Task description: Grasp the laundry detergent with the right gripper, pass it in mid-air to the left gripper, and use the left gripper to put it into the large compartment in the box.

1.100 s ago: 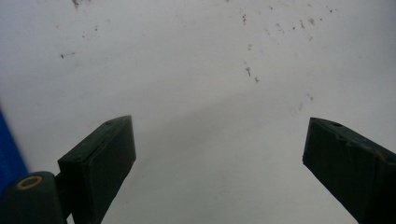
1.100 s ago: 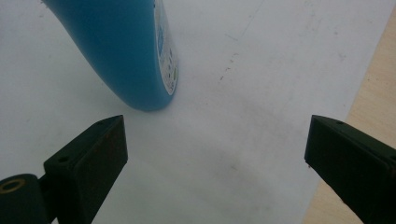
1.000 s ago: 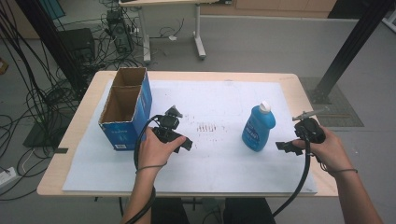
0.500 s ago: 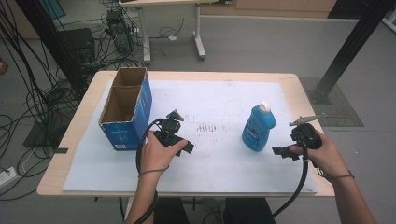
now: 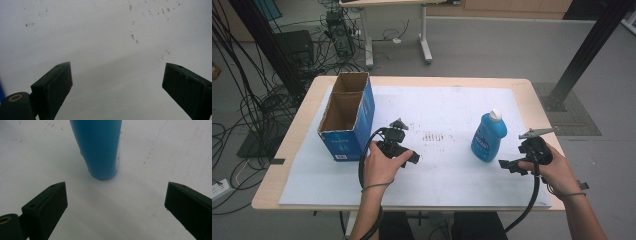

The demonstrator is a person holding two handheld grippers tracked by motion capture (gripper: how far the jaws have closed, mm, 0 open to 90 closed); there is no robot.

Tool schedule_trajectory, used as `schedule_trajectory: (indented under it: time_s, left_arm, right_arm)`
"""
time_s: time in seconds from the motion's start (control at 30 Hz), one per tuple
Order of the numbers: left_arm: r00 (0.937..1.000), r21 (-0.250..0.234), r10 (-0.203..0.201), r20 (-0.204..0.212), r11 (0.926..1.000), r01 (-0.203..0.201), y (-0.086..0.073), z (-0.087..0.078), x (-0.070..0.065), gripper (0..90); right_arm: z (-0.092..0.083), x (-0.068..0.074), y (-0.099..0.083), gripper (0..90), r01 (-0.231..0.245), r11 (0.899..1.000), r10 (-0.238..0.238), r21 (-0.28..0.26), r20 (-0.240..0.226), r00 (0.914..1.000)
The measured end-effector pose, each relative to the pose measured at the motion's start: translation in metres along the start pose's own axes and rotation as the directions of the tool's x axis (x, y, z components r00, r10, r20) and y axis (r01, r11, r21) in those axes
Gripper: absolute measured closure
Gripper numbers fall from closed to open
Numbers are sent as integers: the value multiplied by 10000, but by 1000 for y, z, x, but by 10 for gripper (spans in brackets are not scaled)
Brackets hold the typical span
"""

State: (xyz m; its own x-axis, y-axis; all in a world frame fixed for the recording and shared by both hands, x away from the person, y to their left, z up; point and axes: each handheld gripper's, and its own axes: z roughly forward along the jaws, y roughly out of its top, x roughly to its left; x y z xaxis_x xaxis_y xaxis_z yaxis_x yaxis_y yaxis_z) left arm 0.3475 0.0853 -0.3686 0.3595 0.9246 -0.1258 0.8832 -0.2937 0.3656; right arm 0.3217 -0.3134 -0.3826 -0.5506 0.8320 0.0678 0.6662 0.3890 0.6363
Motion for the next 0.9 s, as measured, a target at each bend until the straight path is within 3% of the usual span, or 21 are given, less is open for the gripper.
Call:
schedule_trajectory:
  time_s: [0.9]
  left_arm:
    - [9998,-299,-115,172,9995,120,-6,6,-5,87]
  right_arm:
    - [14,8,-14,40,73,9945,-108,-1049,-330,9994]
